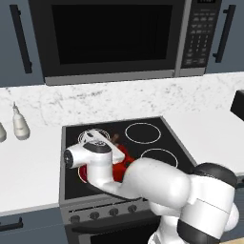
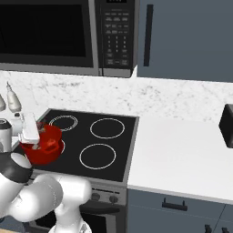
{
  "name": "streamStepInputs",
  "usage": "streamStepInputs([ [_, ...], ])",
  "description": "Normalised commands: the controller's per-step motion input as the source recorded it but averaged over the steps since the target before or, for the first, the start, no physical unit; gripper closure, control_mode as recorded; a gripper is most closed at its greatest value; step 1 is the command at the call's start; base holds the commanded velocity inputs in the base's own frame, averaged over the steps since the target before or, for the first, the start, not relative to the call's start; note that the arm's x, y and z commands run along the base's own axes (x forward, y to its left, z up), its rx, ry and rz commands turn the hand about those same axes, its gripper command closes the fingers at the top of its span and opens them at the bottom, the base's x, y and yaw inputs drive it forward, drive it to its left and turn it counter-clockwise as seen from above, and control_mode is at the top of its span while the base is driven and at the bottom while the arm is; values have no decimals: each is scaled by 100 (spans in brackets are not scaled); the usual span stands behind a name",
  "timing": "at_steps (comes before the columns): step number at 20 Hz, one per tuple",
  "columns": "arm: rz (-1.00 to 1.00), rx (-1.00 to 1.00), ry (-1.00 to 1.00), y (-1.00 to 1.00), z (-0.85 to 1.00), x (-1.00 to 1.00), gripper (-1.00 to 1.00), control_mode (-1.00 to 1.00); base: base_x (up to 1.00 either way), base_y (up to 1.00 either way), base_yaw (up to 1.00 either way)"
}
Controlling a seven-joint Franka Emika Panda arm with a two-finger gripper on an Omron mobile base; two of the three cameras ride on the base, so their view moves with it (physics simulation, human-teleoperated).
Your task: Put the sweet potato and tomato in the pot. Retrieve the spatula and lightly stir the vegetables in the pot.
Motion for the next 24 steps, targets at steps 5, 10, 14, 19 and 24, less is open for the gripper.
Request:
streamStepInputs([
  [5,-3,-7,3,-6,-73,87,100,-100,0,0,0],
  [10,0,-17,-7,0,-16,46,100,-100,0,0,0],
  [14,0,-27,-21,6,0,2,100,-100,0,0,0],
  [19,0,-26,-25,-1,5,-2,100,-100,0,0,0],
  [24,0,-14,-11,-2,33,0,100,-100,0,0,0],
])
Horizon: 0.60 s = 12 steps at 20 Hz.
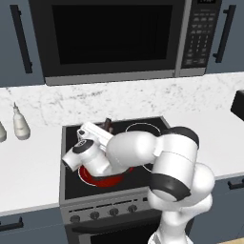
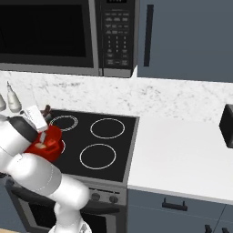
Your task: Put the sweet potato and tomato in the pot. Retrieve the spatula and lightly stir the vegetables in the pot.
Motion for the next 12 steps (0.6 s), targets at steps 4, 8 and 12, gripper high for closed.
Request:
streamStepInputs([
  [4,0,-11,-5,-12,40,-1,100,-100,0,0,0],
  [8,0,-13,-3,-15,10,-12,100,-100,0,0,0],
  [12,2,-12,-1,-16,-43,-13,100,-100,0,0,0],
])
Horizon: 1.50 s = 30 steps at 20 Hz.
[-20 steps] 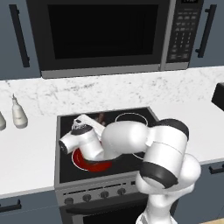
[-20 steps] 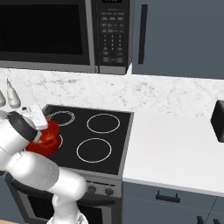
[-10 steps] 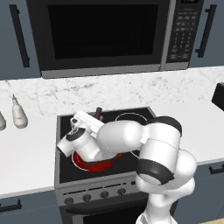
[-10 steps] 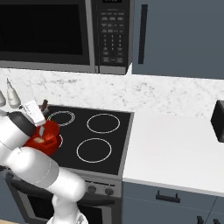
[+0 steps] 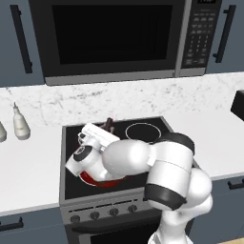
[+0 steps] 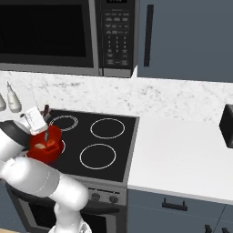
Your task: Put the sweet potato and tomato in the pot. Retrieve the spatula and lightly stir the vegetables in the pot.
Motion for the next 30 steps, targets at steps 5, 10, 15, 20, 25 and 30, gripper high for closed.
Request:
streamStepInputs([
  [5,28,-6,-3,0,-10,-8,100,-100,0,0,0],
  [10,35,-7,0,0,0,-59,100,-100,0,0,0],
  [15,5,-2,6,-13,11,-19,100,-100,0,0,0],
  [20,-5,0,0,-36,24,0,100,-100,0,0,0],
  [25,-28,0,0,-5,-3,0,100,-100,0,0,0],
  [30,-59,0,0,13,-7,-1,100,-100,0,0,0],
])
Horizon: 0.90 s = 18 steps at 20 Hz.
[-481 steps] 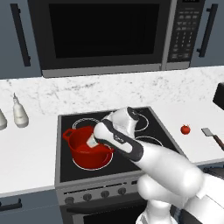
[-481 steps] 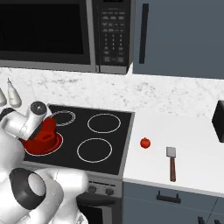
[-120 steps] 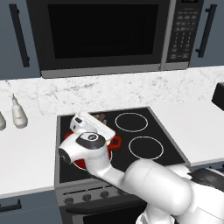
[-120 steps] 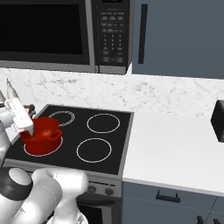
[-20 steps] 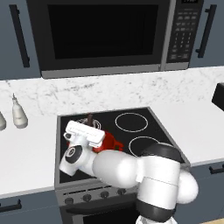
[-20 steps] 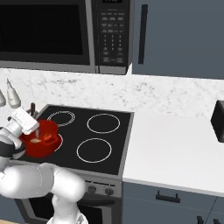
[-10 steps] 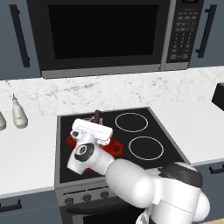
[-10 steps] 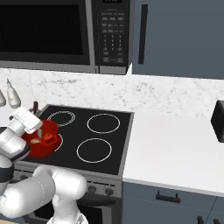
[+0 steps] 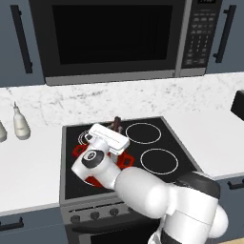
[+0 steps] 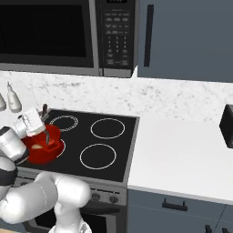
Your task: Put the sweet potato and tomato in the pot. Retrieve the spatula and lightly stir the vegetables in the pot.
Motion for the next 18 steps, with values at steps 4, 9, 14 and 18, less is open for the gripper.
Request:
streamStepInputs([
  [4,-69,0,0,42,-18,-9,100,-100,0,0,0],
  [9,-61,0,0,24,-22,0,100,-100,0,0,0],
  [14,-44,-1,-10,-2,-27,2,100,-100,0,0,0],
  [18,-37,-5,-15,0,-29,14,100,-100,0,0,0],
])
